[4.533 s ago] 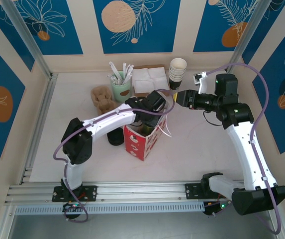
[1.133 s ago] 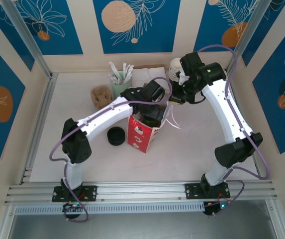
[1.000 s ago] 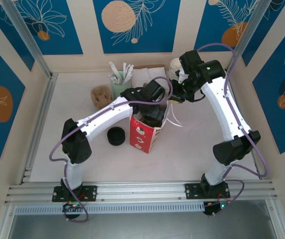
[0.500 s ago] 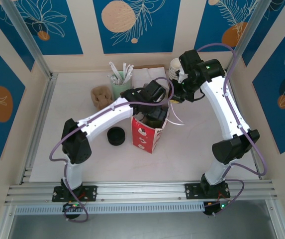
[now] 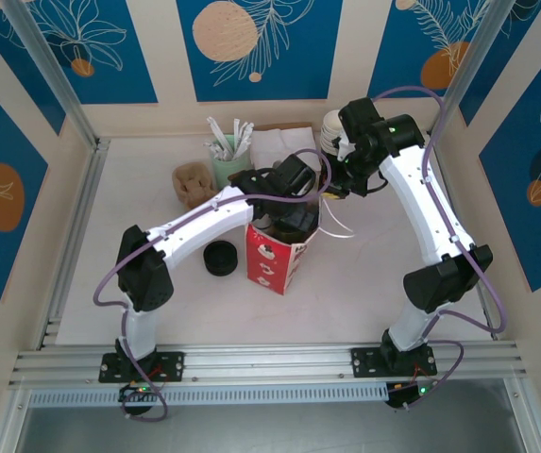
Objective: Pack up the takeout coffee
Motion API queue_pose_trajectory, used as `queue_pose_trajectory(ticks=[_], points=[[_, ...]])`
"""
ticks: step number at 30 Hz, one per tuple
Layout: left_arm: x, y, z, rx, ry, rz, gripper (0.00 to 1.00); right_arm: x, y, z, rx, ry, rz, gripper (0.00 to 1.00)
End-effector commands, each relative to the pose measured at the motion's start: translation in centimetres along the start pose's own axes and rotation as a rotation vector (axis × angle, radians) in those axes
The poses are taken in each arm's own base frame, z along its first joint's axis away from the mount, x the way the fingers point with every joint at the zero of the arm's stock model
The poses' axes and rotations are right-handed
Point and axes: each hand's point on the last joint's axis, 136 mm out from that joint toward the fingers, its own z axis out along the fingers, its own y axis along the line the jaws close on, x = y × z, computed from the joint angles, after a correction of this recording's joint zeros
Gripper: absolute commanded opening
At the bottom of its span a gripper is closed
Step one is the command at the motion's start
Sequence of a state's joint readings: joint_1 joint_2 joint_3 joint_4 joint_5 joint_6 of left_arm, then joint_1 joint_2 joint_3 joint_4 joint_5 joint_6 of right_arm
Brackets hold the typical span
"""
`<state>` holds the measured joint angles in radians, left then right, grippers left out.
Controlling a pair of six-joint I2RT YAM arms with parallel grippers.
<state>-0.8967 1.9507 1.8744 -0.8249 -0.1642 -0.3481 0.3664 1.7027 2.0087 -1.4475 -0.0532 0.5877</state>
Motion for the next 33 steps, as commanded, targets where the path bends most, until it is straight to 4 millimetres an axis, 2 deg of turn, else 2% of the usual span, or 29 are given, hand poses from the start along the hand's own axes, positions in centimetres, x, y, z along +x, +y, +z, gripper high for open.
queue_pose_trajectory(ticks=[1, 11, 25, 30, 33], points=[[-3.3, -2.2, -4.6, 0.113, -0.159, 0.005, 1.0, 0.7, 0.0, 0.1, -0.01, 0.022, 0.023, 0.0], [-4.0, -2.5, -5.5, 0.135, -0.191, -0.005, 1.0, 0.7, 0.0, 0.3, -0.016, 0.017, 0.02, 0.0], [-3.5, -1.6, -5.1, 0.092, -0.173, -0.028, 0.97, 0.9, -1.2, 0.1, -0.01, -0.021, 0.013, 0.0], [-4.5, -2.2, -6.8, 0.13, -0.209, -0.021, 0.96, 0.9, -1.1, 0.1, -0.026, -0.028, 0.009, 0.0], [-5.4, -2.5, -8.8, 0.16, -0.238, -0.016, 0.95, 0.8, -1.1, 0.0, -0.042, -0.034, 0.011, 0.0]])
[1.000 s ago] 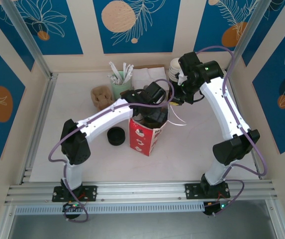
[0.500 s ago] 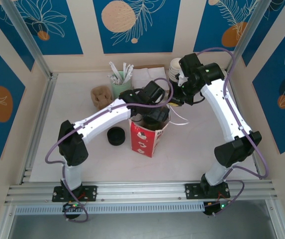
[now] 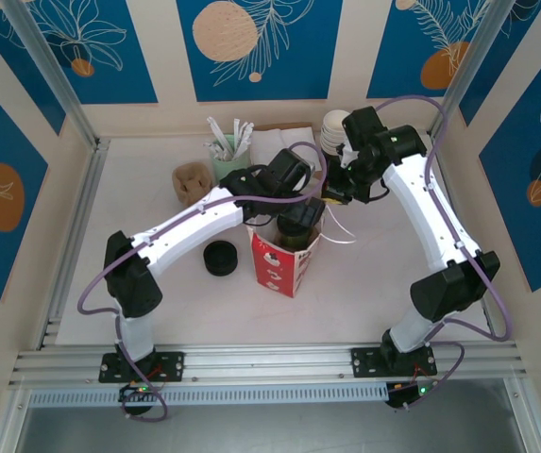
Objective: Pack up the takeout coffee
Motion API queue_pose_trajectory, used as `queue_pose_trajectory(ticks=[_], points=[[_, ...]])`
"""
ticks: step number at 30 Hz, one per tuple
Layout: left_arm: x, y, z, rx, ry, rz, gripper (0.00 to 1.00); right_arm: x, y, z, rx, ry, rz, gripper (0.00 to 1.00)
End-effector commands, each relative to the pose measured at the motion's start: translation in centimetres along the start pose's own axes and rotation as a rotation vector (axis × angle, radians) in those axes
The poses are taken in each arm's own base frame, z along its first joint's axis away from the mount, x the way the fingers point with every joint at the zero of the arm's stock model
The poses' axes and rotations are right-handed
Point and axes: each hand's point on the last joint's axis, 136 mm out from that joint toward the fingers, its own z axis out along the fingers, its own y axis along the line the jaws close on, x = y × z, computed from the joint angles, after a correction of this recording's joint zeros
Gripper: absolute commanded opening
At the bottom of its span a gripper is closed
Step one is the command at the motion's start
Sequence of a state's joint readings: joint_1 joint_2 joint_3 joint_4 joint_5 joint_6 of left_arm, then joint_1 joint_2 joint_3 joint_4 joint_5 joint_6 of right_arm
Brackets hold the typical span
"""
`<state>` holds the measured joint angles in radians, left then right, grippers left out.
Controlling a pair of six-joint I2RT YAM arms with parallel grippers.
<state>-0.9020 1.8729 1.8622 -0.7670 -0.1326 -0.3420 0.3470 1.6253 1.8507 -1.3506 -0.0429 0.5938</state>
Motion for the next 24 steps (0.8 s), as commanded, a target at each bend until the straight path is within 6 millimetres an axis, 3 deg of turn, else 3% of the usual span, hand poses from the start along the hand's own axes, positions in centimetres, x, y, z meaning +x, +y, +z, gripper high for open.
queue_pose_trajectory(ticks=[1, 12, 18, 24], points=[[-4.1, -1.9, -5.7, 0.101, -0.142, -0.011, 0.94, 0.5, 0.4, -0.9, -0.053, -0.012, -0.007, 0.0], [-6.0, -1.9, -12.0, 0.164, -0.254, -0.034, 0.81, -0.2, 1.1, -1.4, -0.158, -0.092, -0.098, 0.0], [-7.3, 2.2, -14.6, 0.068, -0.32, -0.133, 0.81, 0.2, 1.7, -1.9, -0.252, -0.125, -0.138, 0.0], [-6.8, 6.6, -15.0, -0.045, -0.328, -0.209, 0.82, 1.2, 2.5, -2.2, -0.356, -0.153, -0.216, 0.0]])
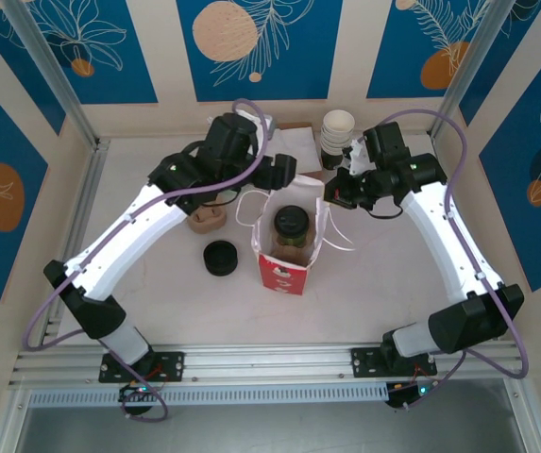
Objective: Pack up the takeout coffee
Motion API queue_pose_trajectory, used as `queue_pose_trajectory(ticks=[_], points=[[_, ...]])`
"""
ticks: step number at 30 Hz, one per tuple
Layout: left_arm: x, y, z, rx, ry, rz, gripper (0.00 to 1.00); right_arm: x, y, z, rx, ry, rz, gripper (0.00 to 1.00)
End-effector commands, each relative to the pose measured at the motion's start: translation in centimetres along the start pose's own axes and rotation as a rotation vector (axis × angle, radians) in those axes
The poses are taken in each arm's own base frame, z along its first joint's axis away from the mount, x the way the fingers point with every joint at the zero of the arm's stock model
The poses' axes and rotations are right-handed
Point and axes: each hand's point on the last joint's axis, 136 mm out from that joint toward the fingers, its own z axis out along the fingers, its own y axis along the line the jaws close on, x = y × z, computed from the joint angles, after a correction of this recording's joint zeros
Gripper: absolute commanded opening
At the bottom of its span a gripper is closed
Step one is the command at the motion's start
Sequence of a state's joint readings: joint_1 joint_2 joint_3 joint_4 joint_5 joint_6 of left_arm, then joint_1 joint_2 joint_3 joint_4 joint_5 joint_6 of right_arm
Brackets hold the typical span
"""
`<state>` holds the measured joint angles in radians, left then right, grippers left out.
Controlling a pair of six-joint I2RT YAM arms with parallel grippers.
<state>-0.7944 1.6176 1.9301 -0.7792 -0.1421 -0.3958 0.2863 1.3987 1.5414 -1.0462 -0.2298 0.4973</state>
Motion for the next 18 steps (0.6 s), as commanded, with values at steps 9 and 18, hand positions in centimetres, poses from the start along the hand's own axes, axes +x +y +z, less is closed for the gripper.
queue_pose_trajectory(ticks=[9, 18], points=[[0.2, 5.2, -0.8, -0.139, 0.002, -0.083, 0.82, 1.4, 2.9, -1.7, -0.223, -0.071, -0.181, 0.0], [0.3, 6.4, -0.6, -0.162, 0.013, -0.094, 0.82, 1.7, 2.9, -1.8, -0.253, -0.081, -0.206, 0.0]])
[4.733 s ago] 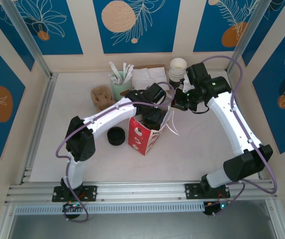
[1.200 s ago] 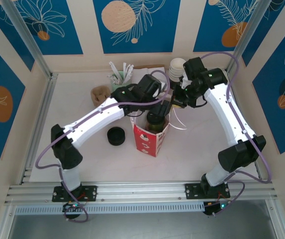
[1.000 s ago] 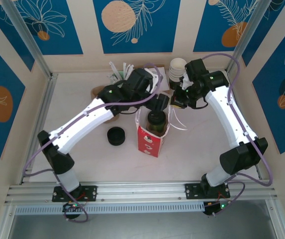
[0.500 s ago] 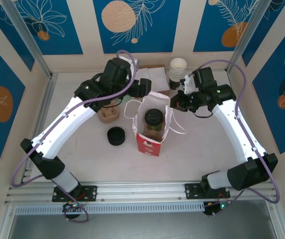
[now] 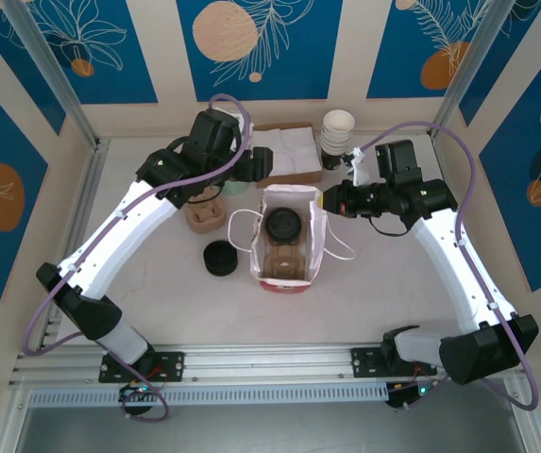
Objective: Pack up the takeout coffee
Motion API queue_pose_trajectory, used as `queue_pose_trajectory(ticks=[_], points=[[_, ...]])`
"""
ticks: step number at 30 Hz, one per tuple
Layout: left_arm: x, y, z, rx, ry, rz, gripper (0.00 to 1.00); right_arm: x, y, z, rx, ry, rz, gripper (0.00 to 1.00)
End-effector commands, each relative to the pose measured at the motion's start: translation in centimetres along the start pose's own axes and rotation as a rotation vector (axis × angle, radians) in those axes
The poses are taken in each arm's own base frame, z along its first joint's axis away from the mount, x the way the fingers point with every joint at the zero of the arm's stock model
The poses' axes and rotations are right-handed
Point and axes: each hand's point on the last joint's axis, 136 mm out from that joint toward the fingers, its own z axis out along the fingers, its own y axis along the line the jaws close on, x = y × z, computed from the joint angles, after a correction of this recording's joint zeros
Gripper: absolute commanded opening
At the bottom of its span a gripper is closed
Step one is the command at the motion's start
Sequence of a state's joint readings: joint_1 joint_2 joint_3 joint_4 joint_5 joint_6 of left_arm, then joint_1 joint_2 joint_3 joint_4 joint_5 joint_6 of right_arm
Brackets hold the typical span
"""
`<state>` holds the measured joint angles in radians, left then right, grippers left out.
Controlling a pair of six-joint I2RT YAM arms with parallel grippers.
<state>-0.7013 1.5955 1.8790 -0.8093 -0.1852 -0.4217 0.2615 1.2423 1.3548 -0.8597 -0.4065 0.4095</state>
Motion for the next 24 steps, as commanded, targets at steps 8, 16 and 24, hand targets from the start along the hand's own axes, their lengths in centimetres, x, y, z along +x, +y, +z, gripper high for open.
queue_pose_trajectory(ticks=[8, 16, 24], points=[[-0.3, 2.3, -0.1, -0.053, 0.008, -0.04, 0.82, -0.7, 0.3, 0.2, -0.041, -0.006, -0.03, 0.0], [0.0, 3.4, 0.5, -0.083, 0.034, -0.052, 0.84, -1.8, -0.7, 1.7, -0.048, 0.026, 0.018, 0.0], [-0.1, 4.0, 0.8, -0.1, 0.047, -0.057, 0.85, -2.9, -1.3, 3.2, -0.102, 0.062, 0.062, 0.0]])
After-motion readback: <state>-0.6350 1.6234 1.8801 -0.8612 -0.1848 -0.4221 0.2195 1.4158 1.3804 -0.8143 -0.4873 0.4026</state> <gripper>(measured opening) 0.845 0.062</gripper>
